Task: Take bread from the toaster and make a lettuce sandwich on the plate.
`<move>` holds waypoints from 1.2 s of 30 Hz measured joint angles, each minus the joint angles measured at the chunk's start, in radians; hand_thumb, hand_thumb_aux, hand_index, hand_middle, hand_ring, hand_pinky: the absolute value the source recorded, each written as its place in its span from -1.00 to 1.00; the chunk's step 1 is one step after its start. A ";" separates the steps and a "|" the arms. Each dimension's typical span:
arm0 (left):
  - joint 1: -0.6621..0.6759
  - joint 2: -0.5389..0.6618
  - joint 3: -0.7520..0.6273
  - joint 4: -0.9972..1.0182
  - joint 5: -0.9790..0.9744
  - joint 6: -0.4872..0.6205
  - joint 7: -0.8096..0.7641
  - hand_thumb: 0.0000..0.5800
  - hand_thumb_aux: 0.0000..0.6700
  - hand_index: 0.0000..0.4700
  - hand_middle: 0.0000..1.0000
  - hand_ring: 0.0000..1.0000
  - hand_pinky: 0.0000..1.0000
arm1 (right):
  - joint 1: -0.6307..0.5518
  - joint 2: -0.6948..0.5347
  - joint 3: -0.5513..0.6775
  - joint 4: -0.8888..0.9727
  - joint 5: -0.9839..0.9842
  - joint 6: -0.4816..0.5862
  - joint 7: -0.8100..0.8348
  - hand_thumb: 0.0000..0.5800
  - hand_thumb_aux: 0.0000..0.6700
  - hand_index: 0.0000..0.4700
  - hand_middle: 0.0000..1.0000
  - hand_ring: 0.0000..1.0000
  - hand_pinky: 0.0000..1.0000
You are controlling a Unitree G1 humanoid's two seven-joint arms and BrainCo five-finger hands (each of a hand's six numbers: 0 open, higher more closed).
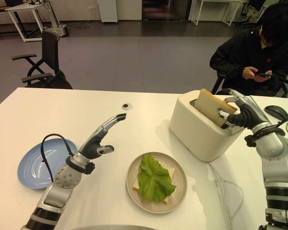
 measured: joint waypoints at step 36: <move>0.088 0.197 -0.215 -0.114 1.287 -0.209 0.470 -1.00 -1.00 -1.00 -1.00 -1.00 -1.00 | 0.150 0.072 0.426 -0.301 0.296 0.249 0.609 0.91 0.58 0.58 -1.00 -1.00 -1.00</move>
